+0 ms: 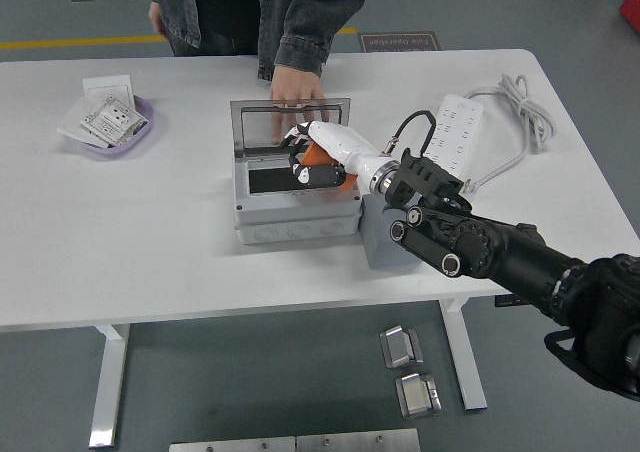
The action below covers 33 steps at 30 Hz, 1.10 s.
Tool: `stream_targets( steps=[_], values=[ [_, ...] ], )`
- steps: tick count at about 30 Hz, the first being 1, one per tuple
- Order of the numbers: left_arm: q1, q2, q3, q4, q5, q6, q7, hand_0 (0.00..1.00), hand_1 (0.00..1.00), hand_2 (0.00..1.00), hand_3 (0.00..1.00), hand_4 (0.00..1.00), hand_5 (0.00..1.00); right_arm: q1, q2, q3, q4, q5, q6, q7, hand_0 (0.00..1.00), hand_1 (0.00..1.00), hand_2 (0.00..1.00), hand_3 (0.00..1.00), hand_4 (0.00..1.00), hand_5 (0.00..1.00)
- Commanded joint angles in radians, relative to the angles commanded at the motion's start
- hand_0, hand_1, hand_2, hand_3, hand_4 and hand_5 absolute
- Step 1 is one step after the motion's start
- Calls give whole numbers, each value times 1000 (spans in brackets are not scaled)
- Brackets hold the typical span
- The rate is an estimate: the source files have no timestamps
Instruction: Pick up the cylinder from the cube,place it in the box,flap close box
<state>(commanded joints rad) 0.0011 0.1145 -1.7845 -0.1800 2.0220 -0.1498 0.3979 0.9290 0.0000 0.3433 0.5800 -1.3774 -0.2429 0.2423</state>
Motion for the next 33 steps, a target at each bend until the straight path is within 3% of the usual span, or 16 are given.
stream_targets(
  steps=[2, 3, 20, 21, 26, 27, 33],
  values=[
    [-1, 0, 0, 0, 1, -1, 0, 755, 801, 800, 887, 847, 590, 0, 0, -1, -1, 1, 2, 2, 389, 467, 646, 738, 459, 131],
    [-1, 0, -1, 0, 3, -1, 1, 755, 800, 798, 886, 847, 590, 0, 0, -1, -2, 2, 3, 3, 452, 463, 649, 754, 527, 140],
    [-4, 0, 7, 0, 7, -8, 2, 752, 797, 790, 878, 845, 585, 0, 0, 9, -8, -8, 14, 16, 499, 461, 649, 756, 556, 148],
    [-3, 0, 6, 0, 8, -8, 2, 750, 793, 781, 869, 844, 583, 0, 0, 9, -9, -8, 14, 16, 562, 489, 650, 763, 590, 142],
    [-4, -2, 12, 0, 5, -10, 3, 750, 793, 781, 869, 844, 583, -1, 0, 12, -7, -10, 16, 17, 562, 489, 650, 763, 590, 142],
    [-4, -2, 15, 0, 3, -11, 3, 750, 792, 771, 862, 843, 578, -1, 0, 13, -6, -10, 17, 17, 678, 589, 668, 792, 680, 162],
    [-5, -5, 26, 0, -3, -14, 4, 749, 791, 766, 861, 840, 572, 1, 0, 21, -4, -13, 21, 21, 707, 612, 672, 793, 677, 153]
  ],
)
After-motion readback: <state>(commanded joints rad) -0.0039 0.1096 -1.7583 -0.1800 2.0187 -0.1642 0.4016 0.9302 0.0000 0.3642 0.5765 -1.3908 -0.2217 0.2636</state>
